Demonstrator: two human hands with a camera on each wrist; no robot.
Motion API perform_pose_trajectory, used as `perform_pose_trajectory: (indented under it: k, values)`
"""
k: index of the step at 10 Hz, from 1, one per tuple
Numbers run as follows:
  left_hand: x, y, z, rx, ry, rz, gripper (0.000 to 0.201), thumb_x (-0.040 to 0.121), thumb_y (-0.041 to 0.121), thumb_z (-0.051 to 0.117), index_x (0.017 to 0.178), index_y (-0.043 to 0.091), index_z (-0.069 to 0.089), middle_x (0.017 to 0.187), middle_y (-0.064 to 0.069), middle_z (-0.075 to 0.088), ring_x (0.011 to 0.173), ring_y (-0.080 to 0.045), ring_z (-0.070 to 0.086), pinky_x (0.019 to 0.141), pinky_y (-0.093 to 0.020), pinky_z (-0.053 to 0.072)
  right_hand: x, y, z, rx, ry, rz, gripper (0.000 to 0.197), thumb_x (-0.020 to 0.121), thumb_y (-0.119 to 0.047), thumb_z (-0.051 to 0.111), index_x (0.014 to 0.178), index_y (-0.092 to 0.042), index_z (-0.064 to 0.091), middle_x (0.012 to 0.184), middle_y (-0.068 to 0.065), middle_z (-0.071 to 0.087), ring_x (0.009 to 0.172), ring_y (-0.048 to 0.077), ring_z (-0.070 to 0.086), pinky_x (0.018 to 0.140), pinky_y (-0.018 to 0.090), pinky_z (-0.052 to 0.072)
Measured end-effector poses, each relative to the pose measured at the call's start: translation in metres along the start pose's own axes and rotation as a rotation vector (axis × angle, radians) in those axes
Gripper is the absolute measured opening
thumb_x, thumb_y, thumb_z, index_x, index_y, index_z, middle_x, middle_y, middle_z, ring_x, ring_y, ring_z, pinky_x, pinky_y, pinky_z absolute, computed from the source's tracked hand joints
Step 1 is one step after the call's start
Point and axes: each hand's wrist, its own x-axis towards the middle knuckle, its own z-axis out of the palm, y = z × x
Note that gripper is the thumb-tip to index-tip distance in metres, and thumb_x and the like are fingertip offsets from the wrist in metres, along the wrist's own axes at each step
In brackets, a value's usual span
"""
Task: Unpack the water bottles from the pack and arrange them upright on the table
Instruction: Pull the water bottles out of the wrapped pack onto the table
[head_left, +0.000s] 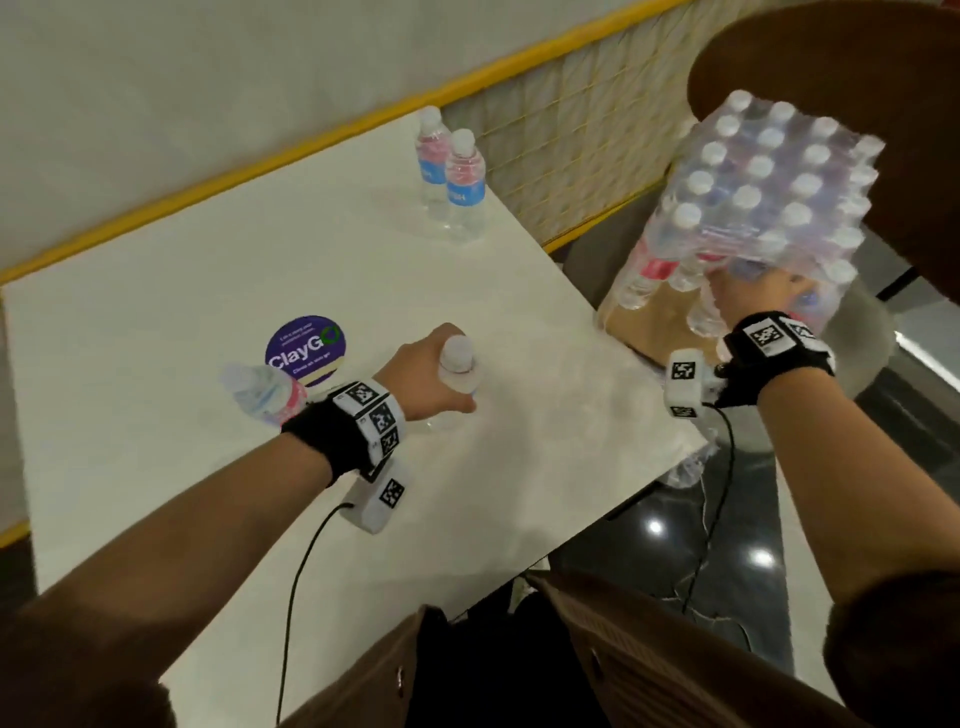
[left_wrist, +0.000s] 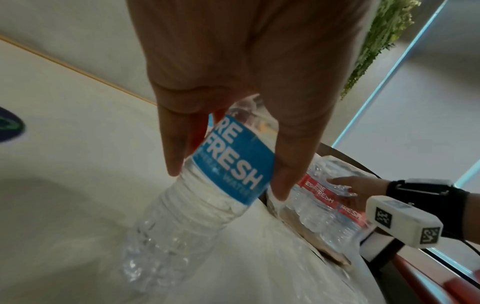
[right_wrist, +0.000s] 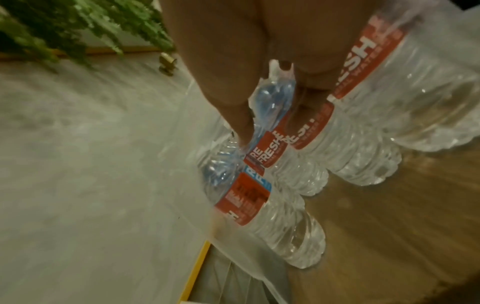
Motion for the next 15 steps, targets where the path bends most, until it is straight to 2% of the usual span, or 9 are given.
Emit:
perform_pose_trajectory:
  k: [1,2,4,5,8,9,11,13,15]
  values:
    - [-0.007,-0.014,-0.007,0.004,0.012,-0.037,0.055,0.065,0.028,0.084,0.100,0.029,0.042,0.098,0.006,0.059,0.091,-0.017,0.057,0.073,-0.023,0.038,0.003,-0.003,0.011,0.190,-0.034,0.031,0.057,0.081,-0.032,0.064,0.127,0.000,0.053,0.114,0.010,0.066,0.096,0.023,0.065,0.086,0.029,0.053]
    - [-0.011,-0.020,-0.010,0.021,0.004,-0.067,0.056,0.063,0.034,0.085,0.099,0.029,0.043,0.098,0.004,0.060,0.092,-0.019,0.057,0.073,-0.025,0.040,-0.005,-0.006,0.013,0.133,-0.042,-0.015,0.044,0.088,-0.033,0.059,0.120,-0.003,0.059,0.093,0.004,0.066,0.092,0.024,0.065,0.072,0.024,0.051]
    - [-0.012,-0.021,-0.026,0.131,-0.155,-0.130,0.056,0.068,0.037,0.081,0.113,0.026,0.049,0.108,0.001,0.057,0.091,-0.020,0.054,0.070,-0.029,0.046,-0.041,0.015,0.020,-0.190,-0.013,-0.350,0.044,0.086,-0.030,0.063,0.128,-0.030,0.049,0.139,0.013,0.038,0.110,0.032,0.054,0.085,0.038,0.053]
    - [-0.014,-0.017,-0.037,0.187,-0.252,-0.106,0.061,0.075,0.035,0.076,0.130,0.028,0.049,0.126,0.002,0.052,0.110,-0.021,0.054,0.086,-0.032,0.050,-0.081,0.026,0.023,-0.161,-0.251,-0.488,0.040,0.088,-0.016,0.065,0.125,-0.020,0.053,0.132,0.015,0.040,0.086,0.030,0.062,0.055,0.009,0.051]
    - [-0.020,-0.022,-0.064,0.298,-0.307,-0.120,0.054,0.078,0.028,0.075,0.128,0.027,0.054,0.120,-0.001,0.050,0.101,-0.024,0.055,0.069,-0.031,0.054,-0.225,-0.009,0.079,-0.199,-1.057,-0.617,0.032,0.087,-0.009,0.066,0.104,-0.035,0.057,0.124,0.006,0.051,0.070,0.023,0.066,0.071,0.036,0.060]
    - [-0.024,-0.028,-0.076,0.301,-0.323,-0.161,0.057,0.081,0.024,0.073,0.133,0.027,0.051,0.125,0.001,0.046,0.112,-0.026,0.054,0.084,-0.038,0.057,-0.255,-0.015,0.117,-0.354,-1.158,-0.750,0.033,0.087,-0.019,0.066,0.116,-0.032,0.057,0.122,0.006,0.050,0.074,0.019,0.065,0.074,0.034,0.059]
    - [-0.029,-0.029,-0.091,0.398,-0.401,-0.179,0.055,0.083,0.007,0.067,0.133,0.027,0.054,0.141,-0.004,0.045,0.114,-0.026,0.055,0.094,-0.041,0.053,-0.298,-0.035,0.167,-0.462,-1.224,-0.890,0.047,0.089,-0.022,0.063,0.133,-0.027,0.048,0.127,0.008,0.048,0.074,0.005,0.048,0.078,0.023,0.046]
    - [-0.035,-0.026,-0.096,0.567,-0.452,-0.152,0.057,0.083,0.011,0.068,0.134,0.032,0.052,0.136,-0.001,0.047,0.073,-0.010,0.053,0.066,-0.024,0.050,-0.318,-0.046,0.190,-0.438,-1.217,-0.925,0.051,0.089,-0.020,0.063,0.137,-0.020,0.047,0.132,0.011,0.049,0.092,0.012,0.046,0.079,0.020,0.037]
    - [-0.030,-0.008,-0.088,0.781,-0.395,-0.062,0.060,0.087,0.049,0.059,0.139,0.025,0.043,0.144,0.002,0.043,0.128,-0.019,0.046,0.103,-0.033,0.039,-0.296,-0.037,0.165,-0.383,-1.150,-0.835,0.055,0.089,-0.030,0.064,0.139,-0.028,0.042,0.135,0.006,0.049,0.097,0.021,0.061,0.093,0.028,0.047]
